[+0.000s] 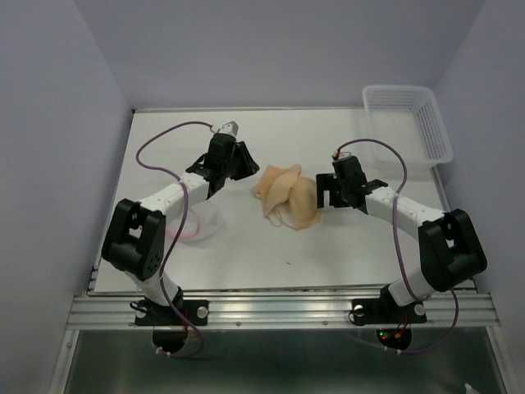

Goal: Place the bra in the laundry bag and zip it closed

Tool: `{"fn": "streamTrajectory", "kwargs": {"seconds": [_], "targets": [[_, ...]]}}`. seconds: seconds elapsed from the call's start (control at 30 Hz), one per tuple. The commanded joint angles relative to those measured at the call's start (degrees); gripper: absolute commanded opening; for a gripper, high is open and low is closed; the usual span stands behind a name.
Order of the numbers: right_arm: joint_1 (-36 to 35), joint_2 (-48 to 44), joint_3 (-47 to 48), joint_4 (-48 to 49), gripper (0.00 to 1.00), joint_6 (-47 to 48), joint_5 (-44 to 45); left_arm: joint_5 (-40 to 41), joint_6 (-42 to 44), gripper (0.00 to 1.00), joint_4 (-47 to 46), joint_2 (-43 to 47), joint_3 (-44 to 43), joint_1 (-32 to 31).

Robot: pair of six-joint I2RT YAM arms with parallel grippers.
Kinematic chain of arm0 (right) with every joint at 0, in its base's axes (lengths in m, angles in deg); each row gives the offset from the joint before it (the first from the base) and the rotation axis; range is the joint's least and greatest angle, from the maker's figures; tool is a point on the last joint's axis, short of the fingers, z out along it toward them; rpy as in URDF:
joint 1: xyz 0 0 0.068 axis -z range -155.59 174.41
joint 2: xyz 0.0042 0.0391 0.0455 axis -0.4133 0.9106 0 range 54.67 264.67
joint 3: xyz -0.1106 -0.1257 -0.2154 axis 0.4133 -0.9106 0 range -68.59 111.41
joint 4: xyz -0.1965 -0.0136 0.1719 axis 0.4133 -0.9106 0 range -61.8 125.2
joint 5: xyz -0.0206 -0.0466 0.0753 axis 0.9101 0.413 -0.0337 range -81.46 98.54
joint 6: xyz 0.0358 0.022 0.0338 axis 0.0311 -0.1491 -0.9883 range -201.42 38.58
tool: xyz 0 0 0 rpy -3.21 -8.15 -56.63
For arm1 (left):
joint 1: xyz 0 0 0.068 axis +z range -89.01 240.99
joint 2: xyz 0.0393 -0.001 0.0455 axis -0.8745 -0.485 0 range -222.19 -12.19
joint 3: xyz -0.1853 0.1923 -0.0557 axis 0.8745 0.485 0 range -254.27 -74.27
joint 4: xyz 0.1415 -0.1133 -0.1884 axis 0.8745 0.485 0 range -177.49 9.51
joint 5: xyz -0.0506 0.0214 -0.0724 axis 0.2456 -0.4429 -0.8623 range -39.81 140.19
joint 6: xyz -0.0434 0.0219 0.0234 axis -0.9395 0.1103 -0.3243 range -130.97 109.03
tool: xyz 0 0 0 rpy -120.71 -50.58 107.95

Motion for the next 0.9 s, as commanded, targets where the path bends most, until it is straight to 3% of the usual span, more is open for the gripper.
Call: {"fn": "streamTrajectory", "kwargs": {"seconds": [0.0, 0.1, 0.13, 0.5, 0.87], "targets": [[-0.2, 2.3, 0.7, 7.0, 1.0, 1.2, -1.2, -4.5, 0.0, 0.25, -4.6, -4.0, -5.6, -1.9], [-0.2, 4.6, 1.4, 9.6, 1.0, 2.2, -0.4, -5.2, -1.0, 0.02, -3.6, -9.5, -8.6, -2.6], [-0.2, 5.3, 1.8, 10.0, 1.0, 2.6, -0.2, -4.0, -1.5, 0.0, -2.9, -11.7, -9.2, -2.7], [-0.2, 12.3, 2.7, 11.5, 1.0, 4.1, 7.4, -3.4, -3.0, 0.0, -2.3, -19.6, -9.7, -3.7], [-0.2, 12.0, -1.4, 9.4, 1.0, 1.6, 16.3, 6.0, -7.9, 0.0, 4.0, -19.0, -7.1, -0.8]]}}
